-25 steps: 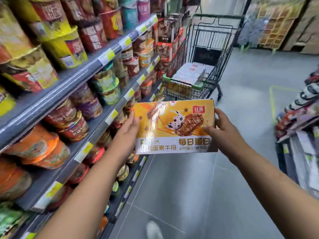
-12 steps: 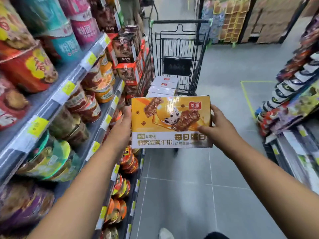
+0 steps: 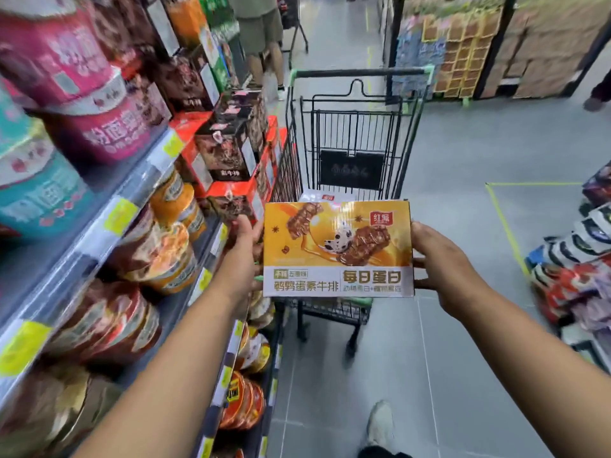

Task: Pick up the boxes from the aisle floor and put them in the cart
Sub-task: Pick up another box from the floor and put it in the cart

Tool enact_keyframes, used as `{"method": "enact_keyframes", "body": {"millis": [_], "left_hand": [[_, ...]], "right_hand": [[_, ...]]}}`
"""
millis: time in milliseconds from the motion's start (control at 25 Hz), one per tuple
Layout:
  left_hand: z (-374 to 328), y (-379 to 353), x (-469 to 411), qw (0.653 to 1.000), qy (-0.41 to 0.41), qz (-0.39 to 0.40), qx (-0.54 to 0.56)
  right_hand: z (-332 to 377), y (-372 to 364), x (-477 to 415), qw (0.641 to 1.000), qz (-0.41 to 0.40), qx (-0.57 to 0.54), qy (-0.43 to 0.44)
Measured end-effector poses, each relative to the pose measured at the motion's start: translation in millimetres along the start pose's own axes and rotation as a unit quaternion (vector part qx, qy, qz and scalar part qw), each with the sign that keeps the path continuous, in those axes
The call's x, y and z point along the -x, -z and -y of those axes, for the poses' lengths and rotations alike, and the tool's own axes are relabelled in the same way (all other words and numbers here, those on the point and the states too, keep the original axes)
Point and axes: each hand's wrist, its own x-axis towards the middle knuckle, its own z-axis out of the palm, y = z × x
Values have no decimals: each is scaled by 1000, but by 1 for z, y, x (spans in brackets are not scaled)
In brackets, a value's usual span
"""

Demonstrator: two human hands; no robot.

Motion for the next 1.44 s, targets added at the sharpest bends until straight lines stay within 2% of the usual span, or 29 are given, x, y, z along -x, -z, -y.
{"method": "enact_keyframes", "body": {"millis": [240,440,640,760,960,1080,1280,1440], "left_hand": [[-37,-23,-122,999,42,-19,-5],[-59,-33,-242,999,43,-9,-22],[-12,-31,-421,993,78,-8,-86],[-38,-51,-449,992,72,6,-102],[-9,-74,-526,989,33,-30,-140],[6,-86,-560,990,47,-23,-127],[29,-96,-611,994,47,-38,-87],[56,-92,-623,993,-10,-61,-97]], "right_hand": [[21,-9,-140,999,25,-12,-33],[26,-34,-236,997,5,-27,-76],[17,-65,-342,992,-44,-32,-111],[3,-77,-397,990,-64,-29,-120],[-27,-87,-474,989,-67,-27,-129],[-45,-90,-509,989,-53,-34,-137],[-77,-96,-553,989,-56,-95,-98],[-96,-105,-570,994,-51,-86,-46]]}}
